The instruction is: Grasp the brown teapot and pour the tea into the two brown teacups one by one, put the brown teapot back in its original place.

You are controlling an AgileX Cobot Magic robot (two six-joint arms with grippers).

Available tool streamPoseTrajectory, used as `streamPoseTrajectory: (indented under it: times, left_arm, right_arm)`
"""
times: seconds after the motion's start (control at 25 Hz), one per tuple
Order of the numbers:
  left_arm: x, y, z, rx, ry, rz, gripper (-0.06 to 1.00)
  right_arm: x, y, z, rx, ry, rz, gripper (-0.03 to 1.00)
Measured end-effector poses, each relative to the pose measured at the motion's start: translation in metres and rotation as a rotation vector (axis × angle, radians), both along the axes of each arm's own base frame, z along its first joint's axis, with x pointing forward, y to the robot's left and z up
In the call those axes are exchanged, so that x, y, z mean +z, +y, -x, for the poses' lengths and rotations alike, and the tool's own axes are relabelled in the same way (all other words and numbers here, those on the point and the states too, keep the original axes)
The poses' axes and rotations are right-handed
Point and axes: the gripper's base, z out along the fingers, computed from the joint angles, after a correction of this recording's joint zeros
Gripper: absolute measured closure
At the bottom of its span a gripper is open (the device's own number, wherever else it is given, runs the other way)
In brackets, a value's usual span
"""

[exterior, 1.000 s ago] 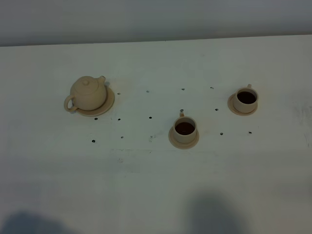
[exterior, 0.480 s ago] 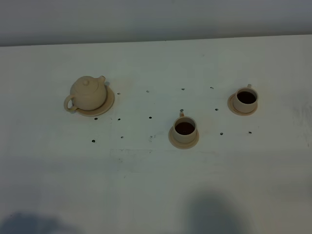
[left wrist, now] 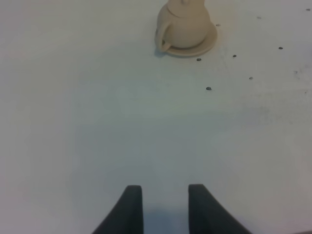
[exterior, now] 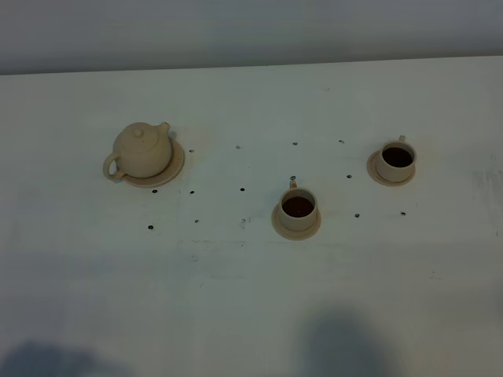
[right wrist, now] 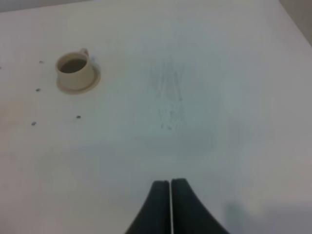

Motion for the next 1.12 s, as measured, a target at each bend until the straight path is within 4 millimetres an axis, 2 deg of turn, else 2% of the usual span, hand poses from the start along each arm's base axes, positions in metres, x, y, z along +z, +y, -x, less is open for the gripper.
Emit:
streamPoseTrajectory:
  times: [1.12]
  left_arm:
    - [0.0000,0.0000,0.0000,-0.001,0.000,-0.001,0.66]
  right_arm:
    - [0.0000,0.0000,0.0000,0.000,0.000,-0.001,0.99]
